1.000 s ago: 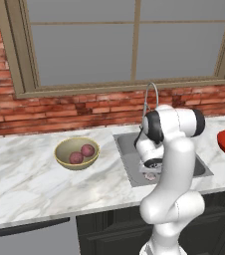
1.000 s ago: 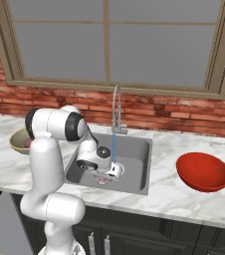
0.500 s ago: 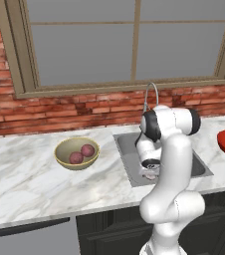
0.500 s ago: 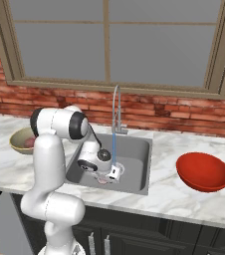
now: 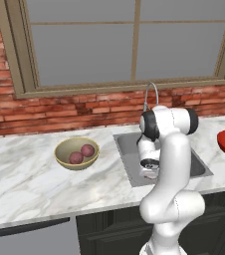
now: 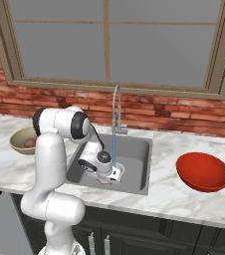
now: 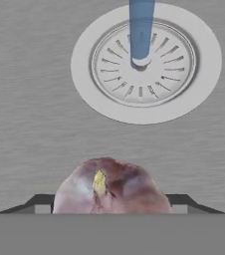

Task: Pick the onions from the sink and place them in one bowl. Place the garlic in the other bowl. Then turn off the sink faucet.

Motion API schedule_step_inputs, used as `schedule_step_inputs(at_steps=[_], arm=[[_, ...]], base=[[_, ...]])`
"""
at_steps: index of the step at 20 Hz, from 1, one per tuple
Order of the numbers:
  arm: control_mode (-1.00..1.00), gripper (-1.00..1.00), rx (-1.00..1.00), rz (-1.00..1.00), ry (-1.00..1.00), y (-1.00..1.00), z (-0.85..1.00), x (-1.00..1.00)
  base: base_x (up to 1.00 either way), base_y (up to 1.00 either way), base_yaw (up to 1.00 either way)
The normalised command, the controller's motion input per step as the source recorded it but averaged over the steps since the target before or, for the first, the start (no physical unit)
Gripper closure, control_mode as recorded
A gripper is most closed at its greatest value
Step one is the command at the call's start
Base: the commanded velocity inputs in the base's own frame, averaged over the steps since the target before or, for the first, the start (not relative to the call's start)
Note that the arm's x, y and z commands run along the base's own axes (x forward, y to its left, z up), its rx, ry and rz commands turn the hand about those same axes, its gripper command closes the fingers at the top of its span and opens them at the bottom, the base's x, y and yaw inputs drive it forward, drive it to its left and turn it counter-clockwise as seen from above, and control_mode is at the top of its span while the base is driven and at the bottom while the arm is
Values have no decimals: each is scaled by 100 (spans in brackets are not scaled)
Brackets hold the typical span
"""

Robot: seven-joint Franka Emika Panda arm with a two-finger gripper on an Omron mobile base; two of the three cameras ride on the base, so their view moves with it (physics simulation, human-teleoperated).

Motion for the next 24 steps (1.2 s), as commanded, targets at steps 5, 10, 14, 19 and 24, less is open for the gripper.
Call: schedule_step_inputs(at_steps=[5, 10, 14, 19, 24], arm=[[-100, 100, 2, 0, 0, 0, 22, 0], [-100, 100, 3, 0, 0, -8, 68, 0], [-100, 100, 3, 0, 0, -9, 75, 0], [-100, 100, 2, -1, 0, -8, 85, 0], [-100, 100, 2, -1, 0, 0, 86, 0]], base=[[0, 0, 0], [0, 0, 0], [0, 0, 0], [0, 0, 0], [0, 0, 0]])
